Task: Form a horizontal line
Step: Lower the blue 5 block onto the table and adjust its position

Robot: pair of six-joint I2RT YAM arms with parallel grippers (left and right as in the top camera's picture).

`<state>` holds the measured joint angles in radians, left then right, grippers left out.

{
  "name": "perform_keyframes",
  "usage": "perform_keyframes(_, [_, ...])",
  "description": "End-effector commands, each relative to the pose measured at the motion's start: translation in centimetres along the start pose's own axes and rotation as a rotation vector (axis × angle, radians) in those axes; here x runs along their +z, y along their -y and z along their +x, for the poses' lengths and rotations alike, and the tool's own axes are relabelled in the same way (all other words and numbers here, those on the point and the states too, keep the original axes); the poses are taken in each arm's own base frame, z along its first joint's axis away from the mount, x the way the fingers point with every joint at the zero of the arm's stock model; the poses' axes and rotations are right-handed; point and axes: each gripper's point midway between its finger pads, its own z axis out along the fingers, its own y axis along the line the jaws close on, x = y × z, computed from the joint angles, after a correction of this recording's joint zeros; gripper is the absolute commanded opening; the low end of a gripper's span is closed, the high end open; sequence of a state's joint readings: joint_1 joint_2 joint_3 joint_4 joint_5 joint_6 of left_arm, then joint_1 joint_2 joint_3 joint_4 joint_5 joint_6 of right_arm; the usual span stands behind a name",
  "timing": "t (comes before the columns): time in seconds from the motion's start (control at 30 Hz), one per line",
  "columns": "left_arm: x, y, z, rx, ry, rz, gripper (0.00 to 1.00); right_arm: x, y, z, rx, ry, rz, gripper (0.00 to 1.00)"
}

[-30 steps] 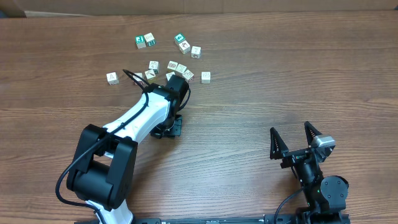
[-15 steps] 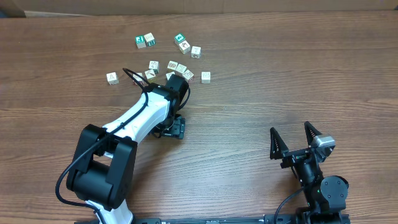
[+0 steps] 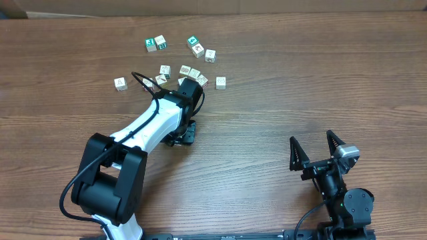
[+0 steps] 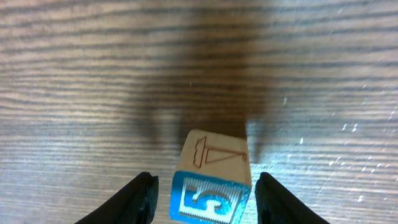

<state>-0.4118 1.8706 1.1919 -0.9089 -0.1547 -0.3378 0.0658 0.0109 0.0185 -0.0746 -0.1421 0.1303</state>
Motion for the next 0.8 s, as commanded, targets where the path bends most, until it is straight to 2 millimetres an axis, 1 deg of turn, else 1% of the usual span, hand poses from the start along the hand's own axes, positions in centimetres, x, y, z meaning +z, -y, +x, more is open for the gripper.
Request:
perform_keyframes(0.0, [0.13, -0.04, -0.88, -0.011, 0.015, -0.004, 0.48, 0.01, 0.14, 0.21, 0.002, 0.003, 0.003, 1.00])
perform_keyframes(0.2, [0.13, -0.03, -0.92, -0.011, 0.016, -0.004, 0.47, 0.01, 0.14, 0.20, 0.002, 0.003, 0.003, 1.00])
perform_keyframes(0.27, [0.13, -0.03, -0.90, -0.011, 0.016, -0.004, 0.43, 0.01, 0.14, 0.21, 0.002, 0.003, 0.003, 1.00])
perform_keyframes(0.4, [0.13, 0.09, -0.86, -0.011, 0.013, 0.003, 0.38, 0.01, 0.14, 0.21, 0.002, 0.003, 0.003, 1.00])
perform_keyframes(0.5, [0.13, 0.10, -0.86, -0.011, 0.013, 0.003, 0.29, 0.01, 0.14, 0.21, 0.002, 0.003, 0.003, 1.00])
perform_keyframes(0.57, [0.13, 0.10, -0.86, -0.011, 0.013, 0.003, 0.27, 0.01, 0.14, 0.21, 0.002, 0.003, 0.003, 1.00])
perform_keyframes(0.67, [0.13, 0.10, -0.86, -0.010, 0.013, 0.003, 0.26, 0.01, 0.14, 0.21, 0.002, 0.003, 0.003, 1.00])
perform_keyframes(0.77, [0.13, 0.09, -0.85, -0.010, 0.013, 0.003, 0.30, 0.01, 0.14, 0.21, 0.002, 0.003, 0.003, 1.00])
